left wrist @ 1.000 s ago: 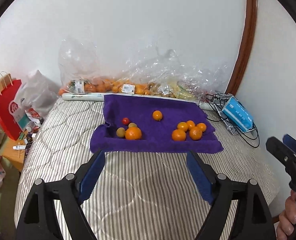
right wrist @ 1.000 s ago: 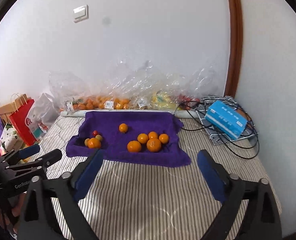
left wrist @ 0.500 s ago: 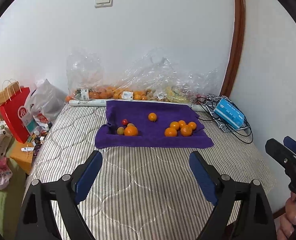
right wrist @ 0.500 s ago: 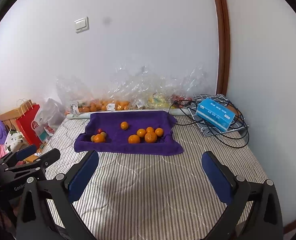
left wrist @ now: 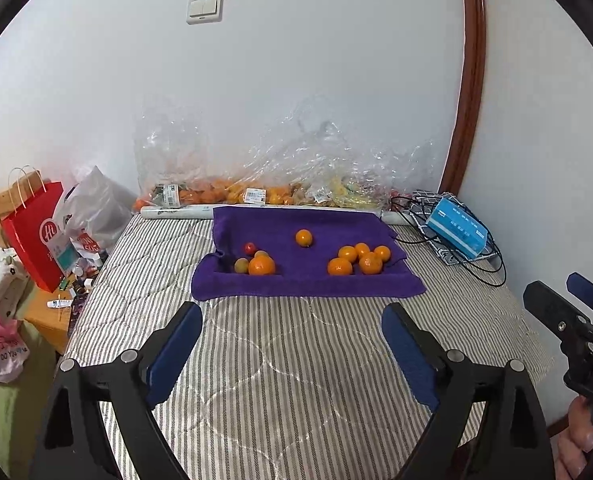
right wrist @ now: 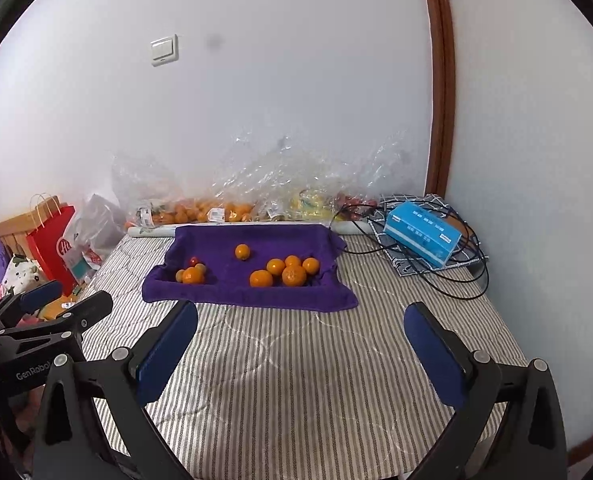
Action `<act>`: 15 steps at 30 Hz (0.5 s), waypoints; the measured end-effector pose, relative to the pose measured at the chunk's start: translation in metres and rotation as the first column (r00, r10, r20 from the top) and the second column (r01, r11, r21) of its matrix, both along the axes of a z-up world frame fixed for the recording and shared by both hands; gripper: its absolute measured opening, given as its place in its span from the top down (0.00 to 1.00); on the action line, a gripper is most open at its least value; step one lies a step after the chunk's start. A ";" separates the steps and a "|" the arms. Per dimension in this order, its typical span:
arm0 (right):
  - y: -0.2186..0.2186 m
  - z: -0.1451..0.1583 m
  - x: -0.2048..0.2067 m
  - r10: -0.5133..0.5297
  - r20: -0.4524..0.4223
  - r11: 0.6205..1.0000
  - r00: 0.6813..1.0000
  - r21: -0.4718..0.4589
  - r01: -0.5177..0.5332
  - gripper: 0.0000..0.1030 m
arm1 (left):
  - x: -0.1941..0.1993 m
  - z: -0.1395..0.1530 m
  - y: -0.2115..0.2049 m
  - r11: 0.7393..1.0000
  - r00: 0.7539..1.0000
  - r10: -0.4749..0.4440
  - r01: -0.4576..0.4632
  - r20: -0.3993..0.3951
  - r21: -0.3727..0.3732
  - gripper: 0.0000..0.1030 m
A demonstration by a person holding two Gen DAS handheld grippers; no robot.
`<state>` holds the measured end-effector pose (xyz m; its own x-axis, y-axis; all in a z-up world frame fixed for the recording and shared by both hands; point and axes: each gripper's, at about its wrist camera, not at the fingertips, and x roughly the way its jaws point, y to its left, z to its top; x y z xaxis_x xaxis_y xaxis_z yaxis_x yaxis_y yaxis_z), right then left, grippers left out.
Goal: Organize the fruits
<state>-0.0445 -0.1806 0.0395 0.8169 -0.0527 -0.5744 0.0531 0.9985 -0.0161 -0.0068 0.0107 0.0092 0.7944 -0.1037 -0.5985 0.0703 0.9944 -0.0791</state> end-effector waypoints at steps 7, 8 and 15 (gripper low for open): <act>0.000 -0.002 0.001 -0.003 -0.003 1.000 1.000 0.002 0.003 0.01 | 0.000 0.001 0.000 1.000 1.000 -0.002 0.002 0.001 0.003 0.11; 0.000 -0.002 0.001 -0.003 -0.002 1.000 1.000 0.002 0.003 0.01 | 0.000 0.001 0.000 1.000 1.000 -0.002 0.002 0.001 0.003 0.11; 0.000 -0.002 0.001 -0.004 0.000 1.000 1.000 0.002 0.004 0.01 | -0.001 0.001 -0.001 1.000 1.000 0.000 0.000 0.001 0.004 0.11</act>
